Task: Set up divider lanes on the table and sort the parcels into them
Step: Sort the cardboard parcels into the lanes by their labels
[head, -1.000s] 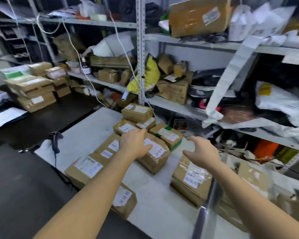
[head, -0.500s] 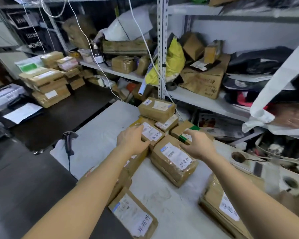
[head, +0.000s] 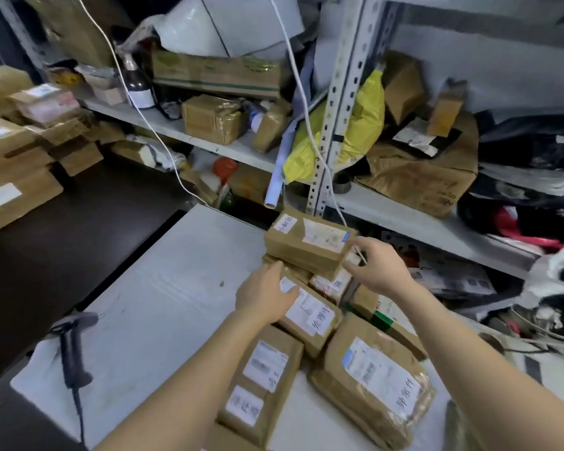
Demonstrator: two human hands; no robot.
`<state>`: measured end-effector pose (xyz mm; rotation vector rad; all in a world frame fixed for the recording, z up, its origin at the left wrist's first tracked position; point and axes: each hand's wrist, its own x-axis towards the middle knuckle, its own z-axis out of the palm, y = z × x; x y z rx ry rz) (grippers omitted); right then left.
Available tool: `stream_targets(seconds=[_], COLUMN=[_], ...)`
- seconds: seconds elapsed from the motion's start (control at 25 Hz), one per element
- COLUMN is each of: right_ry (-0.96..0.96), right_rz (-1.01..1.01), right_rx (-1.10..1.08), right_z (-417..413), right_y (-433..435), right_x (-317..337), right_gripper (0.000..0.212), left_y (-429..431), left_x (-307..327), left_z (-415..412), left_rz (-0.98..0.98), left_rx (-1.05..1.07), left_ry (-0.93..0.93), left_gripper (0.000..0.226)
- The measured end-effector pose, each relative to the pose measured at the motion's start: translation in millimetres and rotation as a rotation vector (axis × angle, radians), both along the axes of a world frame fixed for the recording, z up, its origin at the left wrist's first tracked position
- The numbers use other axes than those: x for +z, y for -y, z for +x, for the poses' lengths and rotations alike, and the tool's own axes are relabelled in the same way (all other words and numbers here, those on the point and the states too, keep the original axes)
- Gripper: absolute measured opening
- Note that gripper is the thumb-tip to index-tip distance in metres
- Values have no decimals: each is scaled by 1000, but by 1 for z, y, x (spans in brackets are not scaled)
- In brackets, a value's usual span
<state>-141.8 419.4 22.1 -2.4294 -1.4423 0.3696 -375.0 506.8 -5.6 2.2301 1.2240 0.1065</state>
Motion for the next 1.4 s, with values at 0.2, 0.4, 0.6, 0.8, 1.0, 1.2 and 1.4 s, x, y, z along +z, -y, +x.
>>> stream_targets(seconds=[0.2,0.4,0.6,0.8,1.0,1.2,1.4], right_ry=[-63,-104,-163,-304,-319,-447,-488], right_rz=[-46,-84,-52,37,164,310,401], right_rx=[-21,-65,-185,-348,-493,-610,-600], right_z=[24,33,15,-6,-22,-39,-49], right_y=[-69,-83,-62,-37,2,66,148], right_x=[-26,-47,-49,-44,-31,-15,10], right_gripper=[60,81,83,63,69,76,61], left_y=[-47,-58,-56,-49,-34,10,82], left_x=[-33,-49,-52,-44,-34,-12,17], left_z=[18,42,53,60,59,61,63], left_rz=[-219,-384,-537,-514,-539,-557,-501], left_rx=[34,28,176,174,107,102,40], left_ry=[145,219,431,480,508,531,520], left_gripper=[70,56,57,48,54,64,57])
